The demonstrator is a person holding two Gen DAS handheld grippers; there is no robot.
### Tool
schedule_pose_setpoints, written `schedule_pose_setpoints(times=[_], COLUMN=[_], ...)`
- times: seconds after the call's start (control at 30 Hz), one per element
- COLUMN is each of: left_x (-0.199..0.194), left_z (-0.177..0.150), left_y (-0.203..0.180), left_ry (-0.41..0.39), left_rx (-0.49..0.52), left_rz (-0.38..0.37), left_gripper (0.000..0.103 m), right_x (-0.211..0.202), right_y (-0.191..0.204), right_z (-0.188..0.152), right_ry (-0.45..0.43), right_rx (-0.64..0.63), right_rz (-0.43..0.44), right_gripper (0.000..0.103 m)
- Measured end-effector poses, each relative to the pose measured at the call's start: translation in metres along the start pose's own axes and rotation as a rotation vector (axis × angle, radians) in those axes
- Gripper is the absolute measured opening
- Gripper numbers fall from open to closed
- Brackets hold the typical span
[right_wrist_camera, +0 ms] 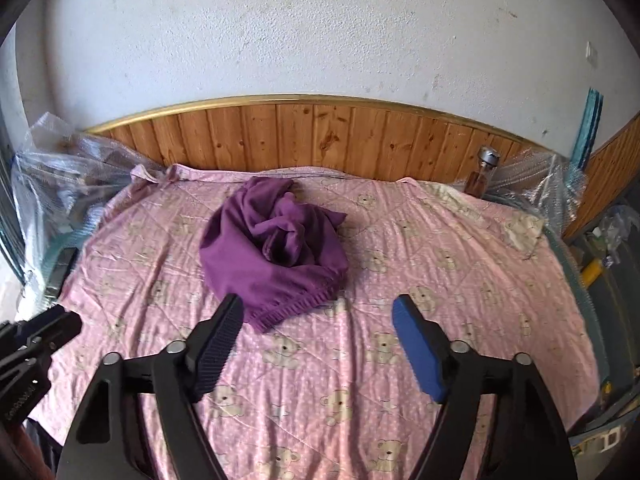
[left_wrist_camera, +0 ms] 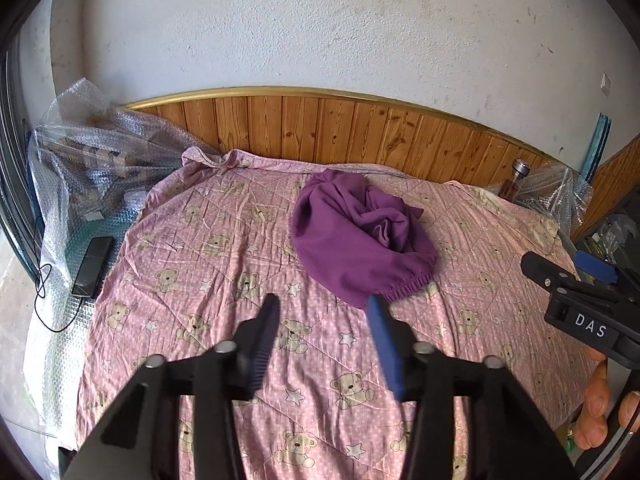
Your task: Fold clothes
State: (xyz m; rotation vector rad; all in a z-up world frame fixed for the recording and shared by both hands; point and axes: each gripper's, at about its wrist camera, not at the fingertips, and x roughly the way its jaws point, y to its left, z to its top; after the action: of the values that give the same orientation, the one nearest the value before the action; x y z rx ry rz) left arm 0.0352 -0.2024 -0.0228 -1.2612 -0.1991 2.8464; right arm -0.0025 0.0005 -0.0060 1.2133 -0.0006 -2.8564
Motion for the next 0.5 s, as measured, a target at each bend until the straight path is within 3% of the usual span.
schedule_pose_setpoints(times=[0.03, 0.07, 0.1, 0.17, 0.27, 0.5], left_x=[0.002, 0.003, 0.004, 0.006, 0.01, 0.023], left_z=[-0.002, -0.005, -0.006, -0.008, -0.009, -0.004], left_y=[0.0, 0.0, -0.001, -0.004, -0.007, -0.003], left_ry=[0.013, 0.018, 0.024, 0.032, 0.039, 0.051], left_rx=[0.0, 0.003, 0.007, 0.024, 0.048, 0.053], left_rz=[-0.021, -0.039, -0.053, -0.069, -0.073, -0.059], left_gripper=[0.021, 0.018, 0.016, 0.007, 0.0, 0.0], right_x=[0.001, 0.005, 0.009, 0.016, 0.021, 0.034], right_y=[-0.002, -0.002, -0.001, 0.001, 0.004, 0.007], right_z=[-0.001, -0.001, -0.001, -0.004, -0.008, -0.009], right_ry=[-0.001, 0.019, 0.039, 0.067, 0.066, 0.078], right_rx=[0.017, 0.014, 0.011, 0.003, -0.011, -0.028], right_rz=[0.035, 0.03, 0.025, 0.018, 0.027, 0.016], right_gripper=[0.063, 0.049, 0.027, 0.007, 0.0, 0.0])
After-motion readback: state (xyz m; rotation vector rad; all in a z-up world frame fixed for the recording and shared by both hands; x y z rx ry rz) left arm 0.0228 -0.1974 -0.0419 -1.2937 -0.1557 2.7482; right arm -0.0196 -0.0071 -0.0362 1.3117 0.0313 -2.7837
